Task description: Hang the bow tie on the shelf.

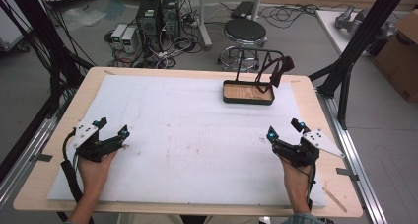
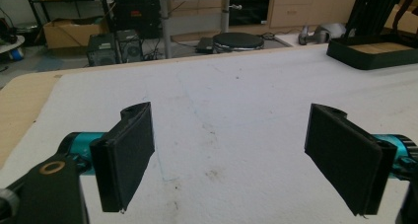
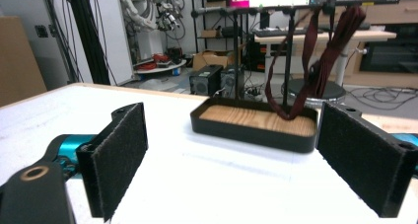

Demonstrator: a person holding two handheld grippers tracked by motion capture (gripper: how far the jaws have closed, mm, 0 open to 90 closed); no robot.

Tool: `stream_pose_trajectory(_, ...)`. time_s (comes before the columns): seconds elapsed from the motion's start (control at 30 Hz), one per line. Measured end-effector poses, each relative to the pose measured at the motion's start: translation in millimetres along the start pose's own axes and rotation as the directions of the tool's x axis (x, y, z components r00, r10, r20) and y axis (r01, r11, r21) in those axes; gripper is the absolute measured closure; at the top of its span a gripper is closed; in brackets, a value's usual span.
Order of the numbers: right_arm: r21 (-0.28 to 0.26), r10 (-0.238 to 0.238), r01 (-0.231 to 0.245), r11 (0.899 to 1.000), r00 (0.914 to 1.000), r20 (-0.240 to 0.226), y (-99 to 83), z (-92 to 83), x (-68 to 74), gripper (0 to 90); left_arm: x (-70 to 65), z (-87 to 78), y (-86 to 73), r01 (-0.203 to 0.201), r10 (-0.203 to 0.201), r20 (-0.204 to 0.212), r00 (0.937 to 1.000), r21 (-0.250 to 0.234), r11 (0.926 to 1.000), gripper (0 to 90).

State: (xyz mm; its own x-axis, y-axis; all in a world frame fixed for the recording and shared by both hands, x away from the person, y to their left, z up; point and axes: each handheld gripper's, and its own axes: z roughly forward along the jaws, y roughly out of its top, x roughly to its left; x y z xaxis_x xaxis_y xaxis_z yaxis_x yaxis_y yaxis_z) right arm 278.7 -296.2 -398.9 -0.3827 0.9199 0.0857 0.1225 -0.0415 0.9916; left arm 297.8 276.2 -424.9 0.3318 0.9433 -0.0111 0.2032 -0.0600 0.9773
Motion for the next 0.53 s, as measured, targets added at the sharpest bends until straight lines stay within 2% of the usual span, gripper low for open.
stream_pose_trajectory(0.17,0.032,0.007,-0.007,0.999,1.0000,0.007,-14.4,0.9,-2.2,11.0,0.3,-0.1,-0.2,-0.001,0.001,0.001,1.0000,0.000,1.0000,19.2)
stream_pose_trajectory(0.37,0.075,-0.010,0.009,0.997,0.9999,0.011,-27.9,4.0,-2.8,11.0,0.3,-0.2,-0.1,-0.001,0.001,-0.001,1.0000,0.000,1.0000,19.2)
stream_pose_trajectory(0.53,0.070,-0.018,0.017,0.997,0.9998,0.011,-28.5,3.5,-2.0,11.0,0.3,0.6,-0.4,-0.006,0.006,-0.003,1.0000,0.004,1.0000,19.2)
